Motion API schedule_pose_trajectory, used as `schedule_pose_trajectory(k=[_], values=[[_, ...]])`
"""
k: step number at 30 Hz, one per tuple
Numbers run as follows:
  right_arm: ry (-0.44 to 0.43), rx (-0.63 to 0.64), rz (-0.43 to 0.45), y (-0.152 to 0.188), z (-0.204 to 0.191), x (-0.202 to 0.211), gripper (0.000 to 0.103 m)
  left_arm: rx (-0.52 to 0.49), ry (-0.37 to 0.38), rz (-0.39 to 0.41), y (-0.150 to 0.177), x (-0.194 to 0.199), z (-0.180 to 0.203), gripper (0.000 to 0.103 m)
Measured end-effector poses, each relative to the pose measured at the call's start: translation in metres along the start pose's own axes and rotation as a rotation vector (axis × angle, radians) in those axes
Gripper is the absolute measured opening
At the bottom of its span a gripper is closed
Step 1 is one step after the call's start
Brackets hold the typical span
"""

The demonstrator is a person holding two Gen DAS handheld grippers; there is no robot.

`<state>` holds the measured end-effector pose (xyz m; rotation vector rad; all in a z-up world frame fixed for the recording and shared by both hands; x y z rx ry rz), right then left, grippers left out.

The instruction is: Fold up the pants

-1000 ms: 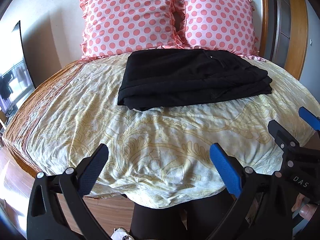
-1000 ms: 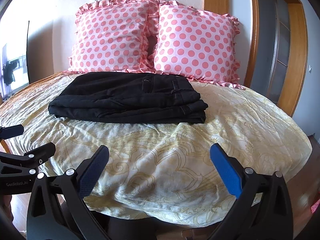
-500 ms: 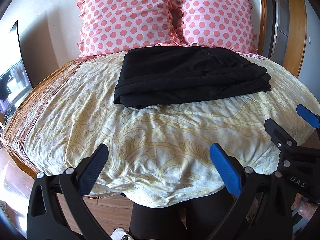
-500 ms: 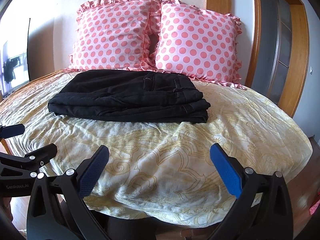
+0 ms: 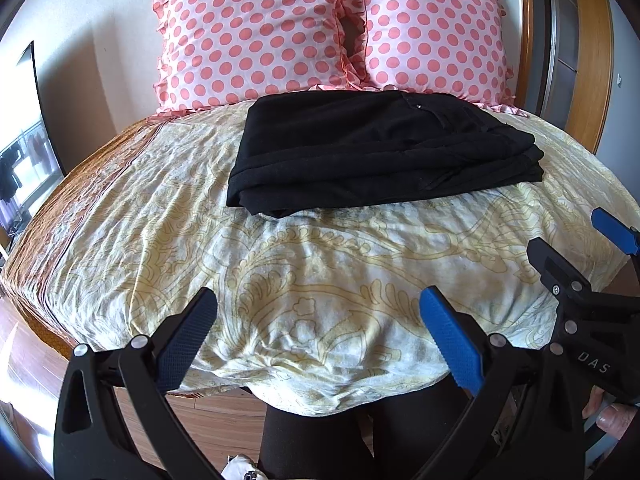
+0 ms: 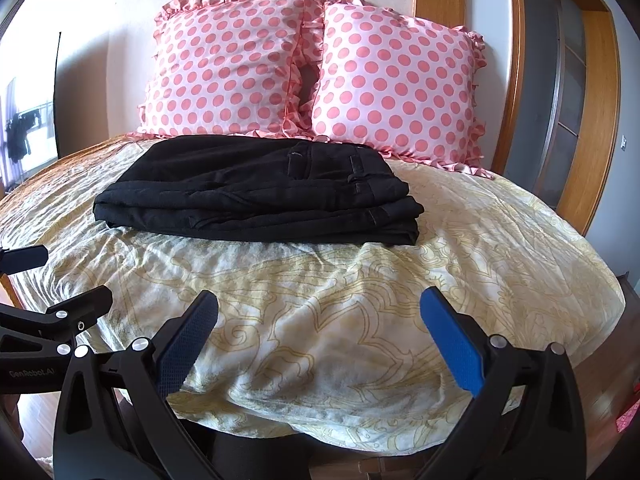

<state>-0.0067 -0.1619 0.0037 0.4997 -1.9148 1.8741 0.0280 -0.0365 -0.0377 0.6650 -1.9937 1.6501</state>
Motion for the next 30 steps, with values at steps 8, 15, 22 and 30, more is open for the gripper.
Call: schedule_pose_trajectory(k=[8, 15, 22, 30], values=[[-0.001, 0.002, -0.001, -0.0003, 0.0, -0.0005, 0.102, 0.002, 0.002, -0.004, -0.0001, -0.0012, -0.0007, 0.101], [0.0, 0.002, -0.002, -0.0002, 0.0004, -0.0012, 0.102, 0.001, 0.002, -0.005, 0.0002, -0.0015, -0.0003, 0.101], [-0.001, 0.004, -0.003, -0.0001, 0.0012, -0.0014, 0.102, -0.003, 0.005, -0.008, 0.0015, -0.0035, -0.0006, 0.101], [-0.001, 0.006, -0.007, 0.002, 0.0035, -0.0031, 0.102, -0.005, 0.007, -0.008, 0.0019, -0.003, -0.0006, 0.101]])
Point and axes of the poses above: each gripper's, at about its wrist camera, not at the fingertips, and x roughly against the way its jaws point, z to its right, y to its underside, the point moved 2 cm from there along -x, roughly the way its jaws point, and after that the axes turned 9 degrees about -y, right-handed, at the moved point
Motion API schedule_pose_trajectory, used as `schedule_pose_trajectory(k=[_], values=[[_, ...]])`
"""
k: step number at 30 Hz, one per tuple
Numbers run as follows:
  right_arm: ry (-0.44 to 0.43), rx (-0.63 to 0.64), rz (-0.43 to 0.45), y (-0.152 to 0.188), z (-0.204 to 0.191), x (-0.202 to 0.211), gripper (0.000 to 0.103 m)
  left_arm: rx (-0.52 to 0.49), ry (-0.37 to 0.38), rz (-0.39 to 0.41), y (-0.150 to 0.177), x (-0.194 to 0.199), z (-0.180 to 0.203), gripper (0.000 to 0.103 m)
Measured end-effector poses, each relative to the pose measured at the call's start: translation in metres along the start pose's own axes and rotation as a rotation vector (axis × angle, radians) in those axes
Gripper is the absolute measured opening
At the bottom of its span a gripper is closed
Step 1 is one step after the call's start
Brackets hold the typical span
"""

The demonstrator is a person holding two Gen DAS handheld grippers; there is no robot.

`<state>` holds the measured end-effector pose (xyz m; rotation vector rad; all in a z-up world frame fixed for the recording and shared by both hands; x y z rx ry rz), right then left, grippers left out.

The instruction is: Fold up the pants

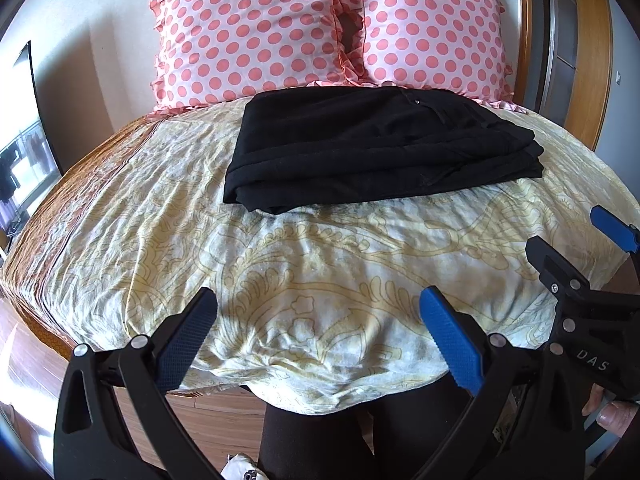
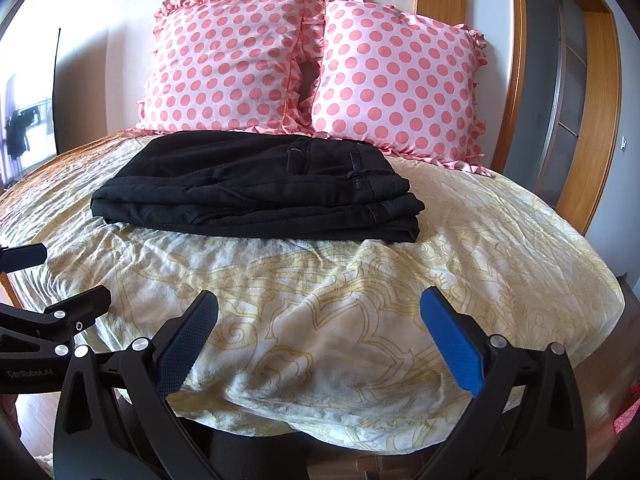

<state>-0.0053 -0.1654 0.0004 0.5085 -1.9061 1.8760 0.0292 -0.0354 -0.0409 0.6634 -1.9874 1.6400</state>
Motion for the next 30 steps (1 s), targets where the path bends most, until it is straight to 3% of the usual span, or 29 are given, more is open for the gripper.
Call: schedule_pose_trajectory(k=[30], values=[[-0.001, 0.004, -0.007, 0.0032, 0.0033, -0.0008, 0.102, 0.009, 0.001, 0.013, -0.0011, 0.0027, -0.0017, 0.101]])
Point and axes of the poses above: each gripper's, at about its wrist camera, not at the fingertips, and x roughly against the way its jaws point, z to its right, y to its underside, the point moved 2 cm from there along -x, roughly the way its jaws point, and after that the axes turned 9 degrees about -y, right-handed, at the moved point
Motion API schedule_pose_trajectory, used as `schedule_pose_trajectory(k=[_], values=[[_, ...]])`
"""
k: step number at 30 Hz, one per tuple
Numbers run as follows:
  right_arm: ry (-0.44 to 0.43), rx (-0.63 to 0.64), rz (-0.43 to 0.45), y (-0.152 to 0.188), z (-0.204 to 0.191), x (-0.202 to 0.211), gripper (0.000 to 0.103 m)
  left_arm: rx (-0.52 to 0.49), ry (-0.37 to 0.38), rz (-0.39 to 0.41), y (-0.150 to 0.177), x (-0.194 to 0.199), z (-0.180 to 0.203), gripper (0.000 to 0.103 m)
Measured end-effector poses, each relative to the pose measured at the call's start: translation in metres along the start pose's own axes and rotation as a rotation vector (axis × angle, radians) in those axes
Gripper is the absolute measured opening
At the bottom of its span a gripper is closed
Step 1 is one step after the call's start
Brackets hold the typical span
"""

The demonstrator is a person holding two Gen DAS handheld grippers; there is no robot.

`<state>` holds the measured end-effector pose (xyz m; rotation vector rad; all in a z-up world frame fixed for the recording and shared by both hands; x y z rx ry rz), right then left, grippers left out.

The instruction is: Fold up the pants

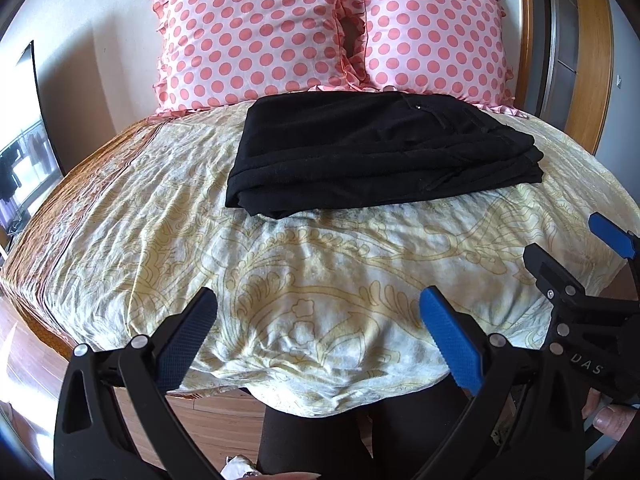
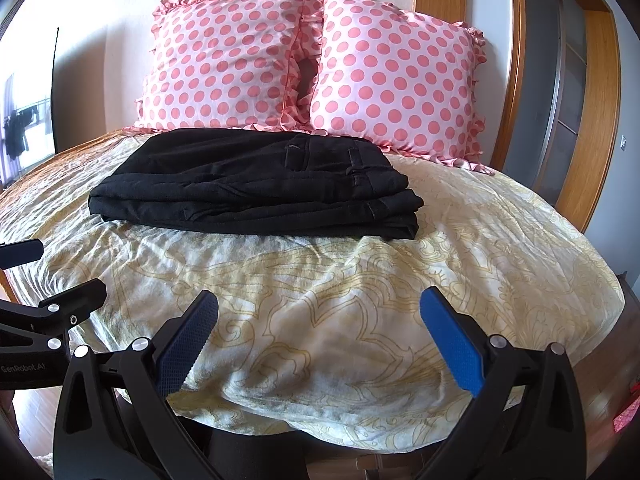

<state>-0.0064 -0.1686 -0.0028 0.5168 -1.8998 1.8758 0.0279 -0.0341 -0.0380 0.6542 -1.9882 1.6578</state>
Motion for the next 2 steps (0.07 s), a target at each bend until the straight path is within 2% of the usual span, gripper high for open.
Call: schedule_pose_trajectory(k=[2], values=[[0.001, -0.001, 0.0, 0.0008, 0.001, 0.0002, 0.102, 0.001, -0.001, -0.002, 0.0001, -0.0003, -0.0009, 0.101]])
Point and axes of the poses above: each gripper's, at about its wrist camera, not at the fingertips, and x roughly against the way its jaws point, z to its right, y to its underside, the point moved 2 cm from there along -x, roughly the way its jaws point, and after that the axes turned 9 degrees about -y, right-handed, at the moved point
